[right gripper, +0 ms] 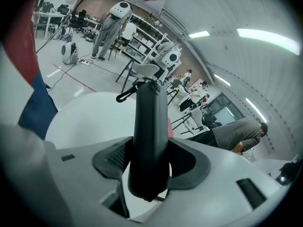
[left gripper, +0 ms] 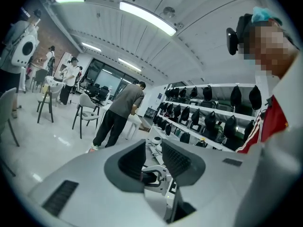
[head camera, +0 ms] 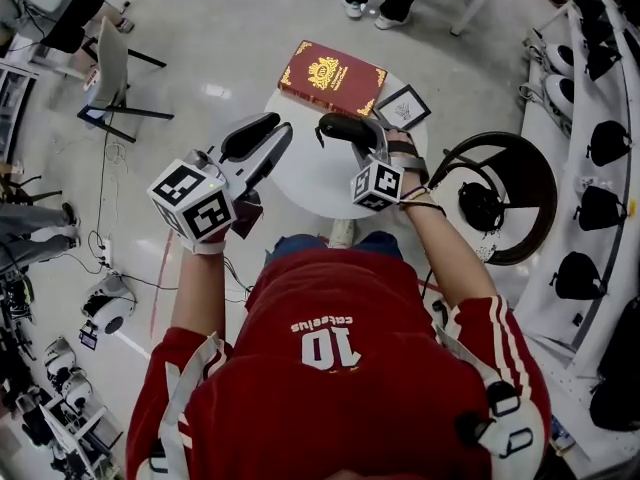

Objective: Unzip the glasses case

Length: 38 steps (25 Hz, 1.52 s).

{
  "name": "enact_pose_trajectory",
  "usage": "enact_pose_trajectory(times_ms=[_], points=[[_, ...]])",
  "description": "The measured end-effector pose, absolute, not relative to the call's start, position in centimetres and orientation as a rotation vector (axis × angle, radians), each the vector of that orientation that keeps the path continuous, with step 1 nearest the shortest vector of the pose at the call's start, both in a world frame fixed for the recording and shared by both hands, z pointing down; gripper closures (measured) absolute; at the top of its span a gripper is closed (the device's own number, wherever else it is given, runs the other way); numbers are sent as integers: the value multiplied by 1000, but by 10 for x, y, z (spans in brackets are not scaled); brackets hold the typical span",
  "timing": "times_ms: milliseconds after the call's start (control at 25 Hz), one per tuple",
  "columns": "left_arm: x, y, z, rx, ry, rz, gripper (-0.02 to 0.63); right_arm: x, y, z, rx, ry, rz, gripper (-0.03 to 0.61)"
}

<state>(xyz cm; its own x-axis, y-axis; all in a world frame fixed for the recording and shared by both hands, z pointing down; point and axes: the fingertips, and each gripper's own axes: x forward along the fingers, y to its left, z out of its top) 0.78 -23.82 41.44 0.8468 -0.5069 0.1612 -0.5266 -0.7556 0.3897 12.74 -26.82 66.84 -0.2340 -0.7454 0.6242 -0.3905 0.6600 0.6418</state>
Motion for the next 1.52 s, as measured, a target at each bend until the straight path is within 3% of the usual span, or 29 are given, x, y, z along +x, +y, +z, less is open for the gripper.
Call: enact_pose_trajectory(times_ms=[720, 960, 1520], points=[[-28, -221, 455, 2450, -871, 141, 512, 128, -292, 811, 864, -1639, -332, 341], [-29, -216, 462, 2430, -865, 156, 512, 129, -287, 814, 850, -1620, -365, 341], [-16, -218, 460, 2444, -795, 155, 512, 117, -255, 806, 721, -1835, -88, 327]])
